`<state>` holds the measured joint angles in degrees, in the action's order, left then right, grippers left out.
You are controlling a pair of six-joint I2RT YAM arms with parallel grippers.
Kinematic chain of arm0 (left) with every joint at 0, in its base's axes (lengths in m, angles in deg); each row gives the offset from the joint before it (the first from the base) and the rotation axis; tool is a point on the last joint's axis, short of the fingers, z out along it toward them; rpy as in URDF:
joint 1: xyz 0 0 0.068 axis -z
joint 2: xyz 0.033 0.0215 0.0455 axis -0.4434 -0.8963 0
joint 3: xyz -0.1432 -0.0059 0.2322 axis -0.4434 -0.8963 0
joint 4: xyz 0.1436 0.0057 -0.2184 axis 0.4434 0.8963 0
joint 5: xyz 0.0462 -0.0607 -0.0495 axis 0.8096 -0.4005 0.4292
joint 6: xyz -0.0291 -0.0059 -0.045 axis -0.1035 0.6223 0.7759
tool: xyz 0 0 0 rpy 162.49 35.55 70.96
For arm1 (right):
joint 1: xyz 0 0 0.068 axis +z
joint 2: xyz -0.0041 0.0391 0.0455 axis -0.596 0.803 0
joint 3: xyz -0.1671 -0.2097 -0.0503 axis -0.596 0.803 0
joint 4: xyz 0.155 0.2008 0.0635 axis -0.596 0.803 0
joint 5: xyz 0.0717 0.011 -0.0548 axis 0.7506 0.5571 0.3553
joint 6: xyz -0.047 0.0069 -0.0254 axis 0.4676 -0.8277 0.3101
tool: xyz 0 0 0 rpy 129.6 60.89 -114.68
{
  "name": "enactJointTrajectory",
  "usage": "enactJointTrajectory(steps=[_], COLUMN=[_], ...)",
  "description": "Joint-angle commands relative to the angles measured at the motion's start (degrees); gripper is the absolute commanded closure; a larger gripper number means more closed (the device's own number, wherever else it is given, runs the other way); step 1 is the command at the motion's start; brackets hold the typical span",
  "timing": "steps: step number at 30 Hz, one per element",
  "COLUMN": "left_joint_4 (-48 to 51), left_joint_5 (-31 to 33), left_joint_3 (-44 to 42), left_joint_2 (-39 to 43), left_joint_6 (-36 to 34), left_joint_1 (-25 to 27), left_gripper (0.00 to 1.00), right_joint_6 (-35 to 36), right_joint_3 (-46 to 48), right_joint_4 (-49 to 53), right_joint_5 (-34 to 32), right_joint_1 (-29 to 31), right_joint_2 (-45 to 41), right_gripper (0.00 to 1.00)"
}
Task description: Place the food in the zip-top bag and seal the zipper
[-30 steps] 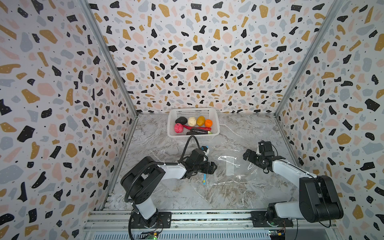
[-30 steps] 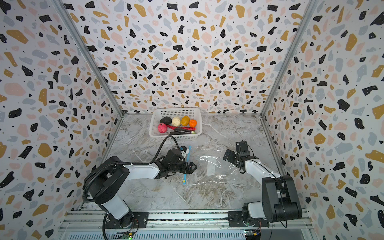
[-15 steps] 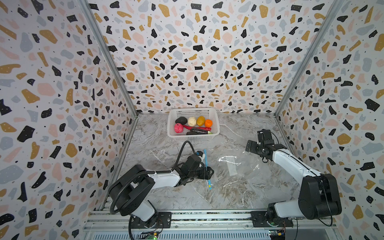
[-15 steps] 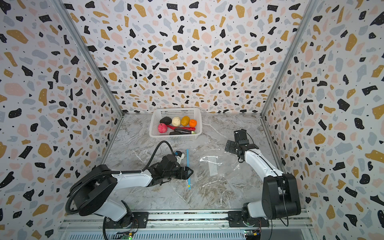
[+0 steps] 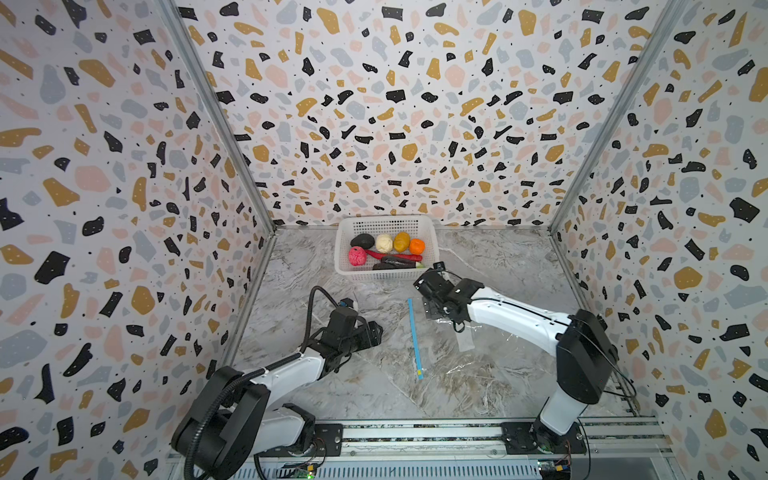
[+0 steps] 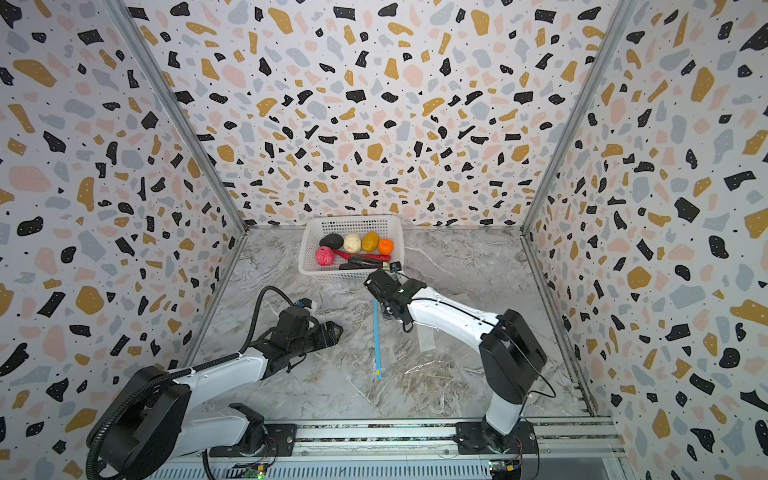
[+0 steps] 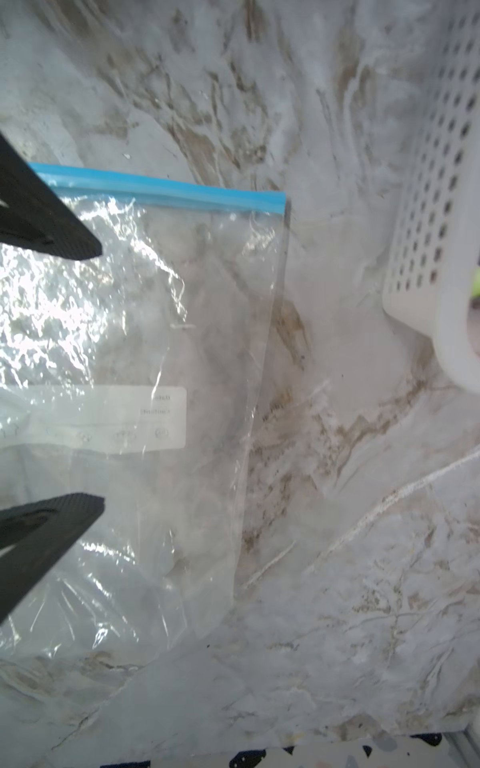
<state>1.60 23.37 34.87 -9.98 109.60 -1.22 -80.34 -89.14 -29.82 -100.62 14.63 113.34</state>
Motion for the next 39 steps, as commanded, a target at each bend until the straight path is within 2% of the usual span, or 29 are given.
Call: enactJointTrajectory(steps=[1,7,15,19,26,29,33,39], left_joint_4=[2.5,3.4,2.6,2.4,2.0,1.8,1.8,1.9], left_joint_5=[-0.1,-1.0,-2.3,-2.3,-2.5,-2.6,-2.7,-2.8], left_joint_3=[-1.6,-2.3,-1.8,-1.7,-1.5,-1.5,-1.4,-1.4], left_joint_2=[1.6,1.9,-0.6,-0.9,-2.0,-2.3,-2.4,-2.3], left_joint_6=[-1.5,-4.0,-4.4,-4.5,-4.7,-4.8,-5.1,-5.2], left_joint_1=[-2.5,-7.5,-8.7,-8.8,-8.8,-8.8,-8.8,-8.8], left_gripper=[0.14,0.13,0.12,0.12,0.12,0.11,0.11,0.11], right_joint_6=[-2.7,-3.8,-5.4,-6.1,-8.0,-8.5,-9.2,-10.7], right_joint_3=[-5.1,-11.0,-11.6,-11.3,-10.4,-10.2,-9.5,-6.4], right_joint_4=[6.0,8.7,10.4,11.9,13.9,14.7,15.3,15.4], right_joint_5=[-2.4,-2.4,-3.4,-4.7,-7.3,-7.9,-9.1,-9.9], right_joint_1=[3.6,7.7,10.1,10.6,11.2,11.5,11.7,11.9], right_joint_2=[4.2,12.2,16.6,17.7,17.2,17.1,17.1,17.8], right_gripper=[0.10,0.10,0.11,0.15,0.25,0.32,0.37,0.49])
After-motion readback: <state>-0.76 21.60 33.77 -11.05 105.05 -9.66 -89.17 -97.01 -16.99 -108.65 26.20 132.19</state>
